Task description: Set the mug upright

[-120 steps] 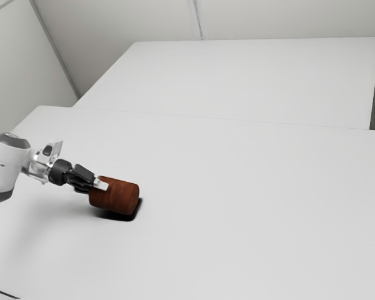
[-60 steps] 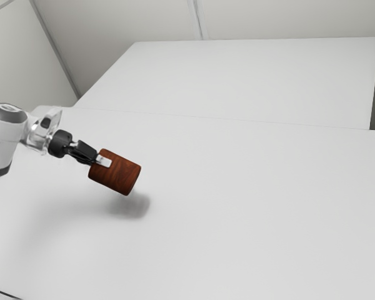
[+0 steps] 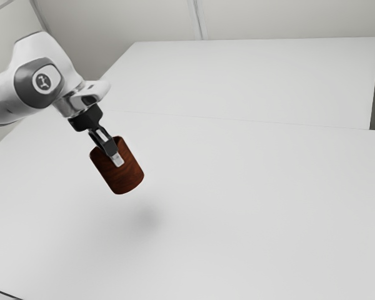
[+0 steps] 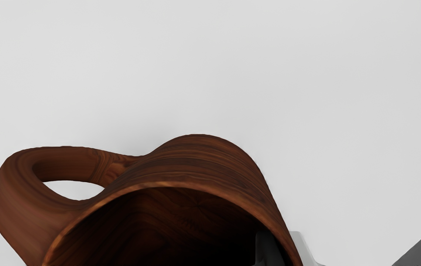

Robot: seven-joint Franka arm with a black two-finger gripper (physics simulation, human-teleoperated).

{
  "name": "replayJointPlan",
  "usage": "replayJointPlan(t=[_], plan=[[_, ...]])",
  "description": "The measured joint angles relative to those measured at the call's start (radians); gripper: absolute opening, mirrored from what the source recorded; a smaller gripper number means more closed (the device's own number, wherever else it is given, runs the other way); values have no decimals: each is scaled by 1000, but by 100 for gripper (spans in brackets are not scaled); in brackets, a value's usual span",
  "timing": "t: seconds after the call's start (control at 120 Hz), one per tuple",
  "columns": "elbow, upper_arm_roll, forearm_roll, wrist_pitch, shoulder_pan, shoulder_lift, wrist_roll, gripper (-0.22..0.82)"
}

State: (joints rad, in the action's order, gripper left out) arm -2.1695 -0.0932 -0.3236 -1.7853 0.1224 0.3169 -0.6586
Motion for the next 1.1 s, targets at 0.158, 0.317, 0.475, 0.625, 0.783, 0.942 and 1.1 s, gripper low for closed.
replayJointPlan(t=[0.158, 0.317, 0.475, 0.625, 0.783, 0.942, 1.1], plan=[[-115, -2, 136, -124, -62, 61, 139, -18], [-239, -8, 195, -289, -82, 86, 245, -18], [-334, -8, 223, -459, -88, 80, 327, -18], [-354, -8, 250, -574, -81, 42, 389, -17], [-356, -8, 259, -631, -78, -18, 440, -17], [-356, -8, 261, -651, -75, -62, 481, -17], [-353, -8, 262, -660, -75, -102, 512, -17]])
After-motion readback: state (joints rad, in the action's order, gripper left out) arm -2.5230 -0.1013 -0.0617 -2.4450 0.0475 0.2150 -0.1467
